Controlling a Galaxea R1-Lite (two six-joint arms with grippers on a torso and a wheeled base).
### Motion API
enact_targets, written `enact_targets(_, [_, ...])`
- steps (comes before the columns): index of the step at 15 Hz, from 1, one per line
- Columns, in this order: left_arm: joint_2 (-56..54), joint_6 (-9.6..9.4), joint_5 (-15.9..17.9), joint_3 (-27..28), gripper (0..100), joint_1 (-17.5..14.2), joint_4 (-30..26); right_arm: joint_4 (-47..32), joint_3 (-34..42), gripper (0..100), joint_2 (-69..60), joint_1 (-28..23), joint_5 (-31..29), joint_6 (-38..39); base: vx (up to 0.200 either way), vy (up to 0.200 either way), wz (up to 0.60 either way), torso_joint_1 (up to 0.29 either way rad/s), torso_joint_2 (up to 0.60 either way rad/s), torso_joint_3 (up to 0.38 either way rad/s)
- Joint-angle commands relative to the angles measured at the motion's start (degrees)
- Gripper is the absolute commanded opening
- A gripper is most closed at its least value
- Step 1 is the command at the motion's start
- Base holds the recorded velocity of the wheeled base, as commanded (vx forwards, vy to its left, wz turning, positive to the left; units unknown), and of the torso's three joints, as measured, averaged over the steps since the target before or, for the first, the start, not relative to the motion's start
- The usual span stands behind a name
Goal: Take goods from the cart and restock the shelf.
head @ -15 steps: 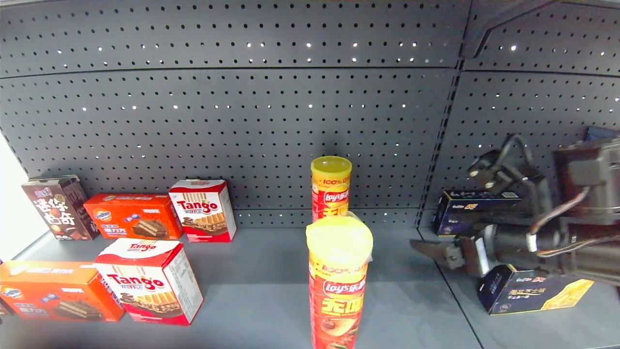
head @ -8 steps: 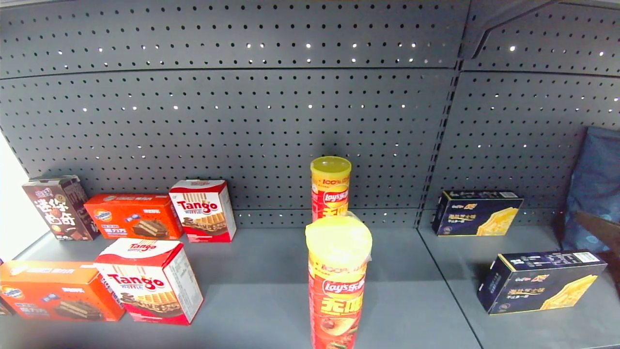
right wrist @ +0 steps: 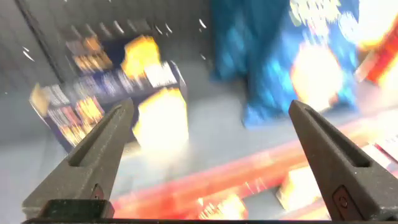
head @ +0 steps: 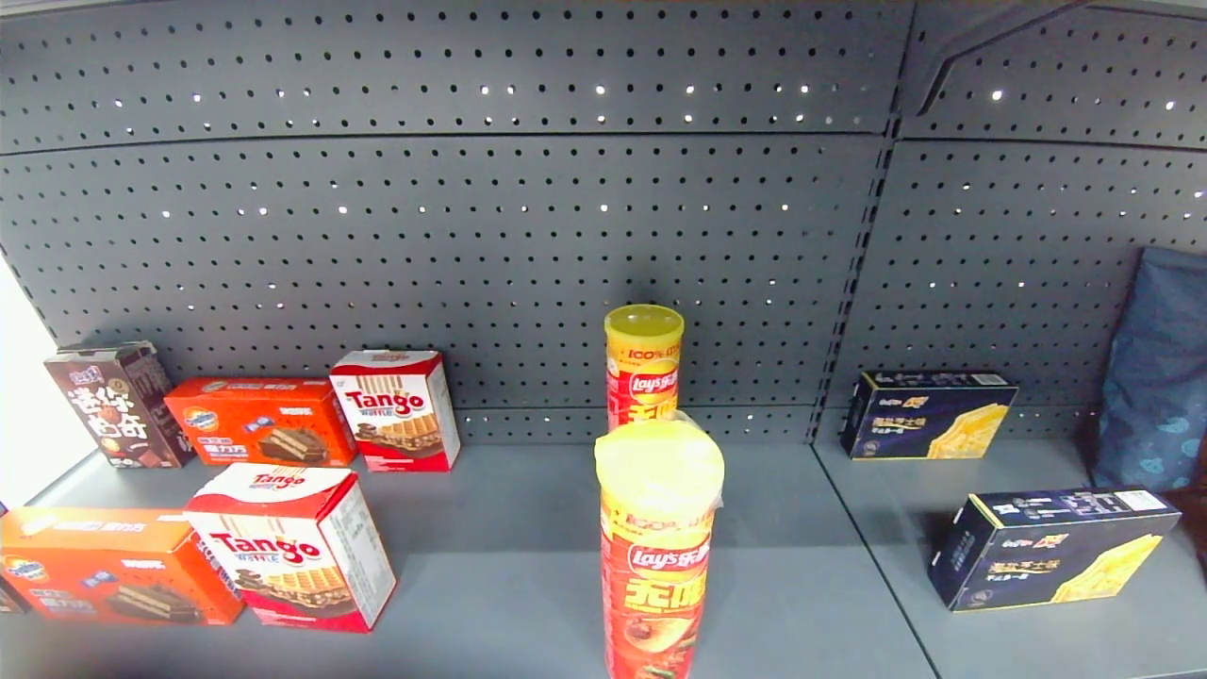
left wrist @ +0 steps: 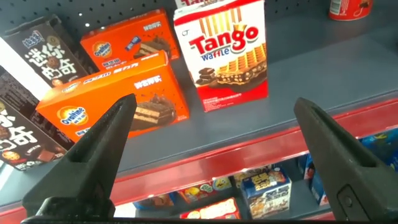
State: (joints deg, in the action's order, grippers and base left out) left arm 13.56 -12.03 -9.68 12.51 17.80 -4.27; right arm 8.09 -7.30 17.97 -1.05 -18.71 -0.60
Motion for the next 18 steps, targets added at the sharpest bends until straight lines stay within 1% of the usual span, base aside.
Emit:
enact_targets(1, [-0.64,-0.01,0.01,-0.11,100,-0.40,0.05,-8.09,5.90,100,-17.79,1.31,2.63,-1.51,0.000,0.000,0.00,0.000,0.00,0.000])
enact_targets(2, [-0.64,-0.01,0.01,-0.11,100,-0.40,0.05,-7.92,5.98,100,-17.79,1.14,4.65,-0.81,0.000,0.000,0.00,0.000,0.00,0.000])
enact_targets(3, [-0.72,-0.01,0.01,-0.29,100,-0.40,0.05,-7.83,6.07,100,-17.71,1.14,11.07,-0.02,0.000,0.000,0.00,0.000,0.00,0.000])
enact_targets(4, [-1.08,-0.01,0.01,-0.64,100,-0.40,0.05,-8.09,6.69,100,-17.71,1.14,16.25,-0.37,0.000,0.000,0.00,0.000,0.00,0.000])
enact_targets(5, [-2.13,-0.01,0.10,-0.91,100,-0.31,-0.04,-8.27,7.30,100,-17.71,1.14,17.57,-0.63,0.000,0.000,0.00,0.000,0.00,0.000])
enact_targets(7, [-2.66,-0.01,0.10,-0.82,100,-0.40,-0.04,-8.18,7.21,100,-17.79,1.14,17.31,0.60,0.000,0.000,0.00,0.000,0.00,0.000])
enact_targets(11, [-2.66,-0.01,0.01,-0.73,100,-0.48,0.05,-8.18,7.30,100,-17.71,1.14,17.39,0.69,0.000,0.000,0.00,0.000,0.00,0.000])
enact_targets(13, [-2.83,-0.10,0.36,-3.72,100,-0.48,0.14,-8.18,7.30,100,-17.71,1.14,17.39,0.69,0.000,0.000,0.00,0.000,0.00,0.000])
enact_targets(16, [-2.75,-1.77,0.36,-5.04,100,-0.40,0.22,-8.18,7.30,100,-17.71,1.14,17.39,0.60,0.000,0.000,0.00,0.000,0.00,0.000])
enact_targets(18, [-3.18,-1.94,0.28,-7.06,100,-0.13,0.84,-8.18,7.30,100,-17.71,1.14,17.39,0.69,0.000,0.000,0.00,0.000,0.00,0.000])
